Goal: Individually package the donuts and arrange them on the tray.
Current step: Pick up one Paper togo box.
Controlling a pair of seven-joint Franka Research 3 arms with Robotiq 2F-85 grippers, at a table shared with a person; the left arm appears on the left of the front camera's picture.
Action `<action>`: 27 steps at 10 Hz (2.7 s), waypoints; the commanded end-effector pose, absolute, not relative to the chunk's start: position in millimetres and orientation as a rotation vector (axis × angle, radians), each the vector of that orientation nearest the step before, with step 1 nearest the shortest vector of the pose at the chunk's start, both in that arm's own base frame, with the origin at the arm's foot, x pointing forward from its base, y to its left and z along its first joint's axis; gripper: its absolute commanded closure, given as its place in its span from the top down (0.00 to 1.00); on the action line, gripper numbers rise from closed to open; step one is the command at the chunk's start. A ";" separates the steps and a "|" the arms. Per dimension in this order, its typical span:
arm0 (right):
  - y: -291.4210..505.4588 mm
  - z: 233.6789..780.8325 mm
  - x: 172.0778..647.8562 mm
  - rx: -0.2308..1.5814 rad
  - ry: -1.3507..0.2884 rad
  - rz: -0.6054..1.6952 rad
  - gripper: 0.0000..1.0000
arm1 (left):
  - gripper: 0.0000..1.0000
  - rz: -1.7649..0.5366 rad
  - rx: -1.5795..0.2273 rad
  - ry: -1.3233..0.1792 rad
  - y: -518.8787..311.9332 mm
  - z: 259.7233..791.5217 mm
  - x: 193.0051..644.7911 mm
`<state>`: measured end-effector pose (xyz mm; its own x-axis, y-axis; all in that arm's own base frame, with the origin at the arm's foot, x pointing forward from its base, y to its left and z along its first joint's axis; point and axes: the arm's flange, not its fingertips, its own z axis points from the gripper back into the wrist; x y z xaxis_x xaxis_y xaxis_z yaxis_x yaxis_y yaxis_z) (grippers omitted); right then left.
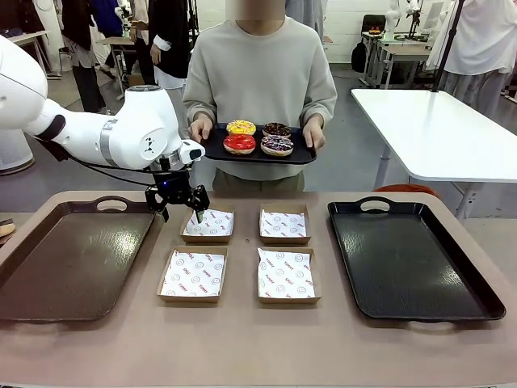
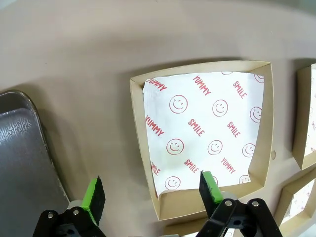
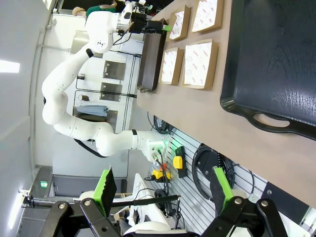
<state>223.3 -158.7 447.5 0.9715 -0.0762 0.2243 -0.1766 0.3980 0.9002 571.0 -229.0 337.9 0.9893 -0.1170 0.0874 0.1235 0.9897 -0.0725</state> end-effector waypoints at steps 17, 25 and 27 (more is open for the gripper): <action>-159.1 447.9 223.7 1.174 -0.257 0.075 1.00 | 0.00 -0.021 -0.019 -0.080 -235.2 328.9 594.6; -159.1 447.9 223.7 1.174 -0.257 0.075 1.00 | 0.00 0.006 -0.018 -0.051 -235.5 334.9 591.8; -159.1 447.9 223.7 1.174 -0.257 0.075 1.00 | 0.00 -0.014 -0.036 -0.024 -237.9 355.3 581.8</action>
<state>223.3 -158.7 447.5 0.9716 -0.0762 0.2242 -0.1765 0.3980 0.9003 587.7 -234.0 340.8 0.9987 -0.0277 0.0426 0.0295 0.9987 -0.0416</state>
